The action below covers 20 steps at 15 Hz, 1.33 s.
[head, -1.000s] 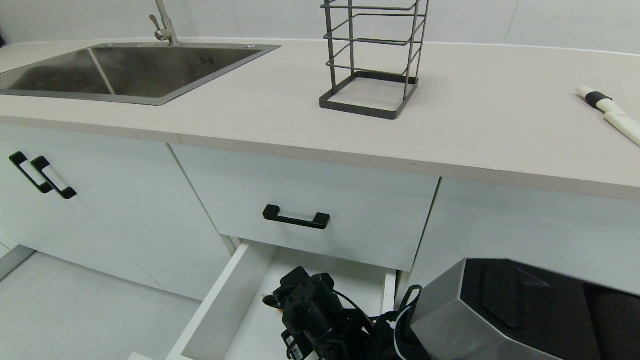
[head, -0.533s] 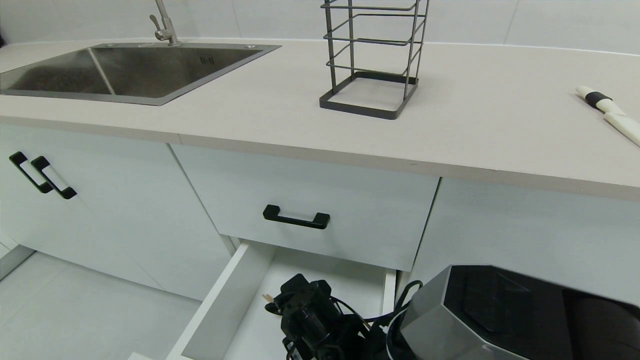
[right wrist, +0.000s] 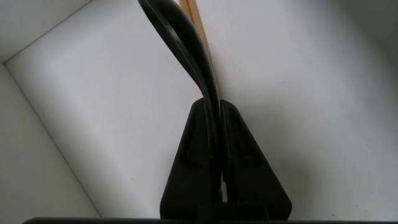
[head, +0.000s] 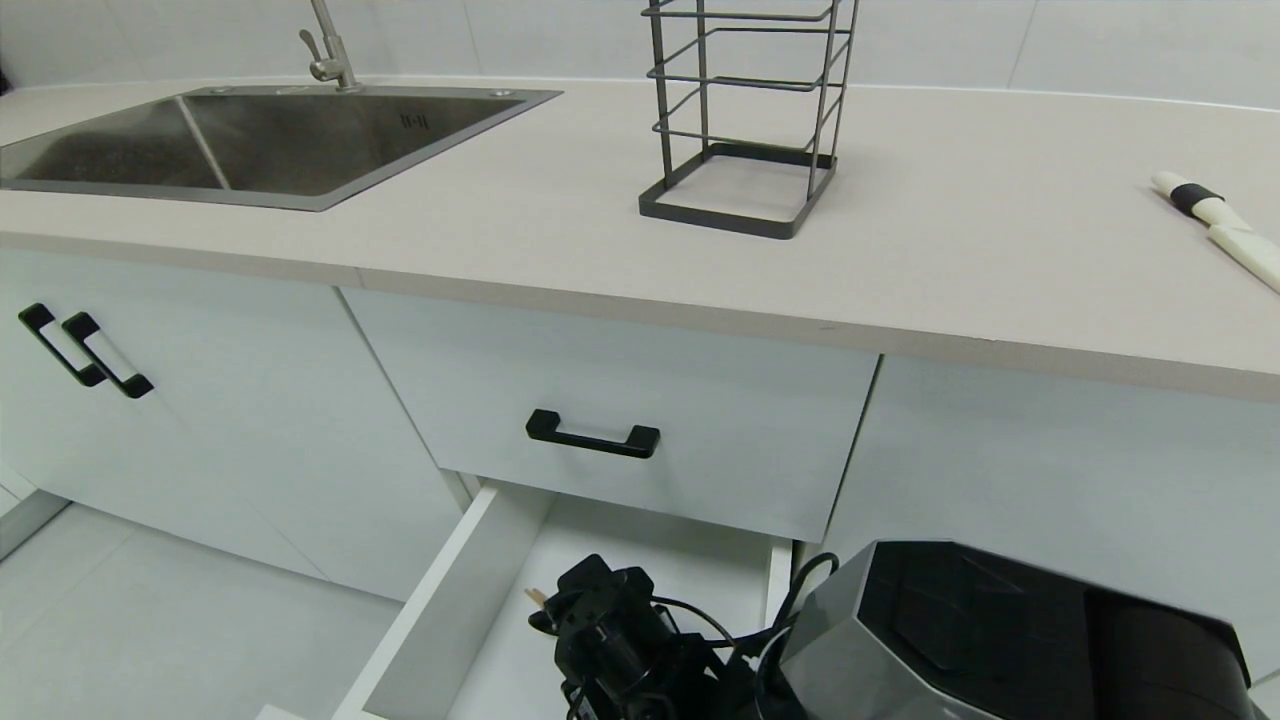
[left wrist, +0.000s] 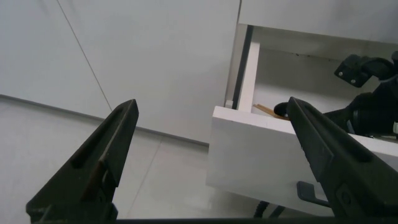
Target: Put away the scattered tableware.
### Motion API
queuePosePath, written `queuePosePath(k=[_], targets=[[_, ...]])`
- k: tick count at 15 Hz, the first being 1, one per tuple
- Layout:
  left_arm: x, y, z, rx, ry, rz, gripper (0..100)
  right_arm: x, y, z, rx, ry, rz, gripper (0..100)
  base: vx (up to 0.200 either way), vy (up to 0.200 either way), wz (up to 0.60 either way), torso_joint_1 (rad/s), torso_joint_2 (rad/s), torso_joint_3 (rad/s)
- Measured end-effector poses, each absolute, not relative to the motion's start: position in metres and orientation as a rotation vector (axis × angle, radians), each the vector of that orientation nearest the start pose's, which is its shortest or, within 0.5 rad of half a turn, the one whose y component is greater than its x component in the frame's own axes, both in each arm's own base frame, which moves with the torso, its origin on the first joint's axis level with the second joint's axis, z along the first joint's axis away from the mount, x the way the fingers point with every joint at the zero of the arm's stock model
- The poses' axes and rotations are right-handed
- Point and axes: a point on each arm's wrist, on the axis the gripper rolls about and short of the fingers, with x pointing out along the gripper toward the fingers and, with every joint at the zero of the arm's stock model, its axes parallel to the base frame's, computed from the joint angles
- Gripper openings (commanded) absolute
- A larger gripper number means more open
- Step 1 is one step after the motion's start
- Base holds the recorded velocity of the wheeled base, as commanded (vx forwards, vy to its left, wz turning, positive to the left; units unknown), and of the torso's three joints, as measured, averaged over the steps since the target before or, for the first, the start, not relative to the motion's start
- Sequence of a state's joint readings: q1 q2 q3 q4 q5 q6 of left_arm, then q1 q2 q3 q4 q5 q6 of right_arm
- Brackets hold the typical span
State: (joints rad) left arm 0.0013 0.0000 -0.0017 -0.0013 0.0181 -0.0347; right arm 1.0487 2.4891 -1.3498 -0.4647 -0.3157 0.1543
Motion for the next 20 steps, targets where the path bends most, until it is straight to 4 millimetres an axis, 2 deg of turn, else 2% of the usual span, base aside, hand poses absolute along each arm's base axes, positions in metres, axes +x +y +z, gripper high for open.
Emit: queuePosePath(k=[2,3,7,9,16,20], targets=[[-0.023,0.000,0.076,-0.035,-0.004,0.019,100,0.235,0.395,-0.011,-0.295,0.589,0.657,0,0.000,0.000,0.00,0.000,0.00,0.000],[-0.023,0.000,0.076,-0.035,-0.003,0.019,100,0.235,0.395,-0.012,-0.299,0.591,0.658,100,0.000,0.000,0.00,0.000,0.00,0.000],[-0.023,0.000,0.076,-0.035,-0.003,0.019,100,0.234,0.396,-0.009,-0.301,0.599,0.659,100,0.000,0.000,0.00,0.000,0.00,0.000],[-0.023,0.000,0.076,-0.035,-0.003,0.019,100,0.231,0.398,-0.001,-0.281,0.611,0.656,100,0.000,0.000,0.00,0.000,0.00,0.000],[-0.023,0.000,0.076,-0.035,-0.003,0.019,100,0.211,0.415,0.053,-0.164,0.597,0.679,100,0.000,0.000,0.00,0.000,0.00,0.000],[-0.023,0.000,0.076,-0.035,-0.003,0.019,100,0.196,0.416,0.073,-0.150,0.573,0.702,100,0.000,0.000,0.00,0.000,0.00,0.000]])
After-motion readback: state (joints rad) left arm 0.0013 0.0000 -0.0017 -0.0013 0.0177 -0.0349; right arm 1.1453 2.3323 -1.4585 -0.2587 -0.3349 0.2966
